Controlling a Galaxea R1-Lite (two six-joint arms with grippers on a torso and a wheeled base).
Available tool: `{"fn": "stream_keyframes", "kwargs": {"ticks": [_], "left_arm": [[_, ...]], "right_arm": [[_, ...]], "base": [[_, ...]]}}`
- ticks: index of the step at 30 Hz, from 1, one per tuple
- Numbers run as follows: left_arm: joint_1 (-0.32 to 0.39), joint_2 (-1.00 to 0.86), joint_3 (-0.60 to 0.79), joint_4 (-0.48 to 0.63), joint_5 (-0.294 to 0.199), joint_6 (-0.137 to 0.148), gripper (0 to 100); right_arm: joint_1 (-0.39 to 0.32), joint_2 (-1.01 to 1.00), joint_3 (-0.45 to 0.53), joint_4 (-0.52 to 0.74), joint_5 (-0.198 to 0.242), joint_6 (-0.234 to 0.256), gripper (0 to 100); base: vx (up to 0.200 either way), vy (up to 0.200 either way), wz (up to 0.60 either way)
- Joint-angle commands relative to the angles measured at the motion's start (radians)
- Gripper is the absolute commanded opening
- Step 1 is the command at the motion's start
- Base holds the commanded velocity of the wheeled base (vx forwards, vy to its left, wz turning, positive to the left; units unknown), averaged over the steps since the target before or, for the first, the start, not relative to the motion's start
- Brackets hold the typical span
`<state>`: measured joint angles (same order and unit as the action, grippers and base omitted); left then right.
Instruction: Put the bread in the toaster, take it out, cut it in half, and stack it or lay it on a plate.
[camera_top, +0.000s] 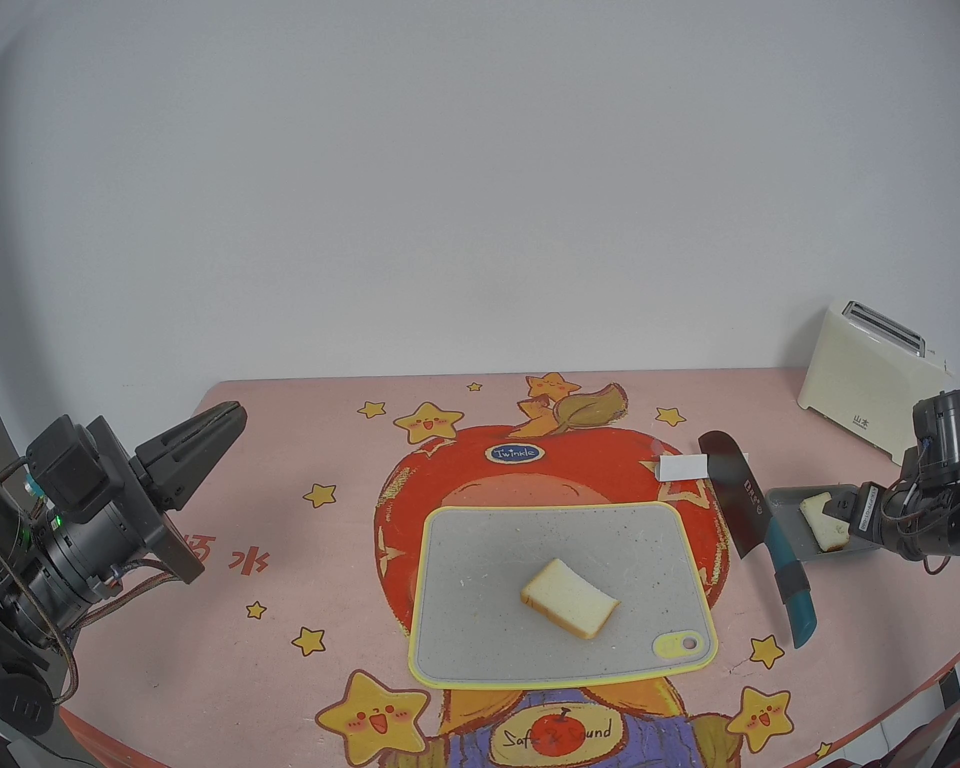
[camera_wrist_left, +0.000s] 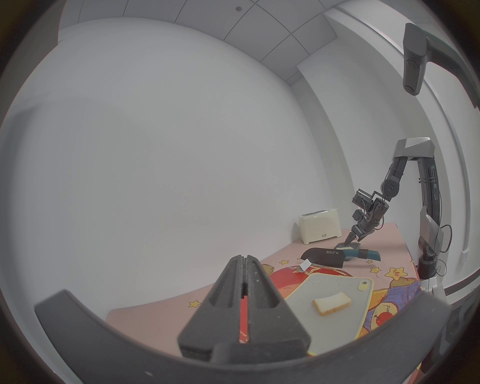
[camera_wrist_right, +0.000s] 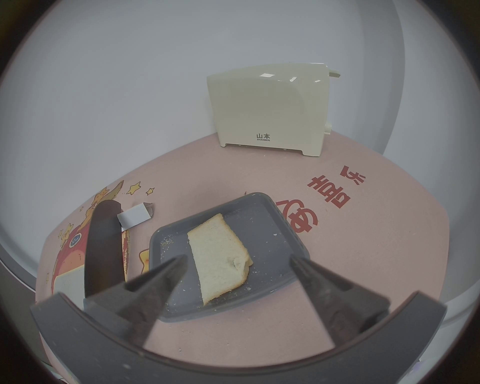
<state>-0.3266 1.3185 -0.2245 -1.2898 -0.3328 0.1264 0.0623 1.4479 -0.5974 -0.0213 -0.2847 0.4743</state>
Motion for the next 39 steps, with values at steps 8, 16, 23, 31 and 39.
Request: {"fn": "stream_keyframes", "kwargs": {"ticks": [8, 16, 23, 31, 39], "left_arm": [[0.0, 0.001, -0.001, 0.0, 0.0, -0.001, 0], [0.0, -0.001, -0.001, 0.0, 0.0, -0.001, 0], [0.0, -0.002, -0.001, 0.0, 0.0, -0.001, 0], [0.0, 0.001, 0.001, 0.0, 0.001, -0.002, 0], [0.0, 0.004, 0.001, 0.0, 0.001, -0.002, 0]], "right_arm": [[0.007, -0.004, -0.005, 0.0, -0.002, -0.006, 100], [0.083, -0.13, -0.05, 0.017, 0.002, -0.171, 100], [0.205, -0.182, -0.085, 0.02, -0.004, -0.27, 100], [0.398, -0.19, -0.133, 0.083, -0.002, -0.322, 100], [0.654, -0.181, -0.157, 0.173, -0.001, -0.321, 100]], "base": [[0.0, 0.0, 0.0], [0.0, 0.0, 0.0], [0.0, 0.0, 0.0], [0.0, 0.0, 0.0], [0.0, 0.0, 0.0]]}}
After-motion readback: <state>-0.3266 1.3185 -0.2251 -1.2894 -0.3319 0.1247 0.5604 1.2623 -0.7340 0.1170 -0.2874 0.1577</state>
